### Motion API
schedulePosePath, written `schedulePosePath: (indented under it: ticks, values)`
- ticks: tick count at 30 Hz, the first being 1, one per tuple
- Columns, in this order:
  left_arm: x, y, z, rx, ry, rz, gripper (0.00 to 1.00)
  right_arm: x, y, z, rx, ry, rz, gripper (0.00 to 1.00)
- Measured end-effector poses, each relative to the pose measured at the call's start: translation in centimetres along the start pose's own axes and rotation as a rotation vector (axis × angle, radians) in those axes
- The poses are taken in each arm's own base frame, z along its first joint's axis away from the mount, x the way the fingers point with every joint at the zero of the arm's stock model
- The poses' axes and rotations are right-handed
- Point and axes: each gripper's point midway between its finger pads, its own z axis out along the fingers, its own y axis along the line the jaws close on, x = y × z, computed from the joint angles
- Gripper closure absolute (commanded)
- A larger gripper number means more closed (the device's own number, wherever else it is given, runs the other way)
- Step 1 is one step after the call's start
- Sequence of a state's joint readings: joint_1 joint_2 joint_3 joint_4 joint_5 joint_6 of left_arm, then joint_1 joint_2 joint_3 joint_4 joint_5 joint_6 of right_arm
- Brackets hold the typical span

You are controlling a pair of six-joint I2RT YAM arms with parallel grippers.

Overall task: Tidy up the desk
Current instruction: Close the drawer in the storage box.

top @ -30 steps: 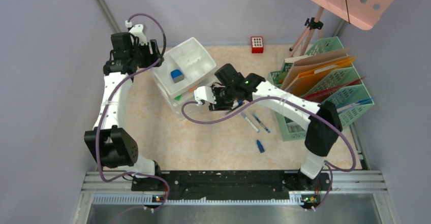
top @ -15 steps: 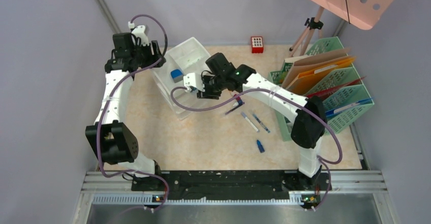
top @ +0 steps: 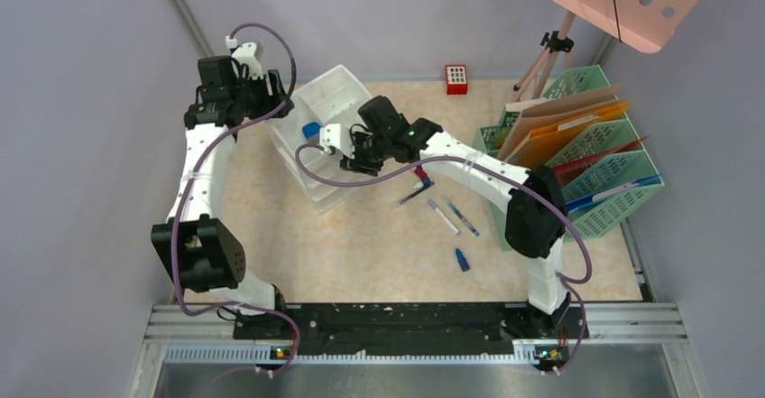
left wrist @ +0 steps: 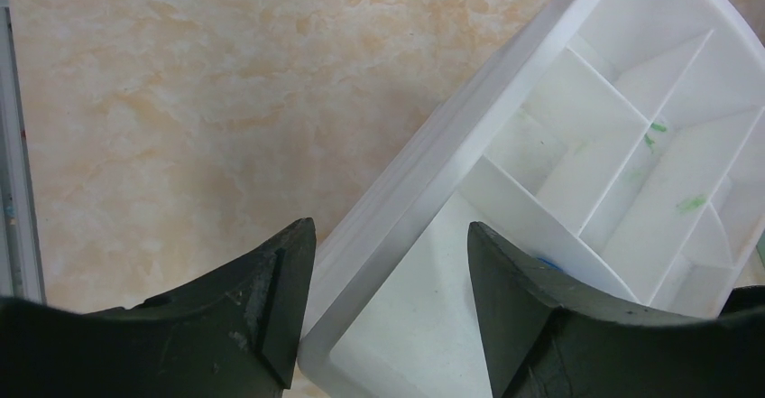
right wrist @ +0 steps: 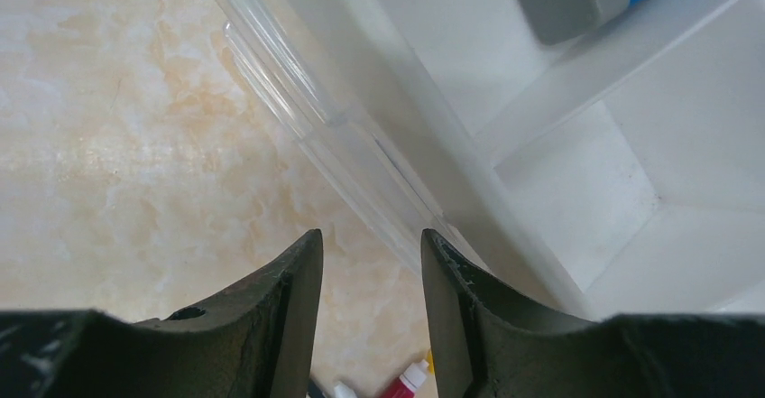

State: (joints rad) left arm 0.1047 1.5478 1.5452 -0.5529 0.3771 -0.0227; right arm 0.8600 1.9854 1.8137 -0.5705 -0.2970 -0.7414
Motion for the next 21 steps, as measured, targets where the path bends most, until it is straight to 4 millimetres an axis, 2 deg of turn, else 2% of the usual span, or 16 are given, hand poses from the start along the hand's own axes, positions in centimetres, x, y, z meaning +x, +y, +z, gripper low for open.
schedulePosePath:
  ticks: [6, 9, 13, 17, 21]
  values:
    - [-0.3, 0.0, -0.1, -0.002, -0.003, 0.001, 0.27, -0.7, -0.4, 0.0, 0.034, -0.035, 0.045, 0.46]
    - [-0.4, 0.0, -0.3, -0.002, -0.001, 0.000, 0.27, -0.3, 0.3, -0.7, 0.043, -0.047, 0.088, 0.41]
    - [-0.4, 0.0, -0.5, -0.002, 0.005, 0.021, 0.29, 0.5, 1.7, -2.5, 0.046, -0.061, 0.183, 0.28]
    - [-0.1, 0.1, -0.5, -0.002, 0.016, 0.047, 0.33, 1.5, 2.3, -4.9, 0.050, -0.118, 0.361, 0.26]
    - [0.1, 0.3, -0.3, -0.003, 0.027, 0.066, 0.38, 2.4, 1.9, -5.8, 0.047, -0.192, 0.536, 0.27]
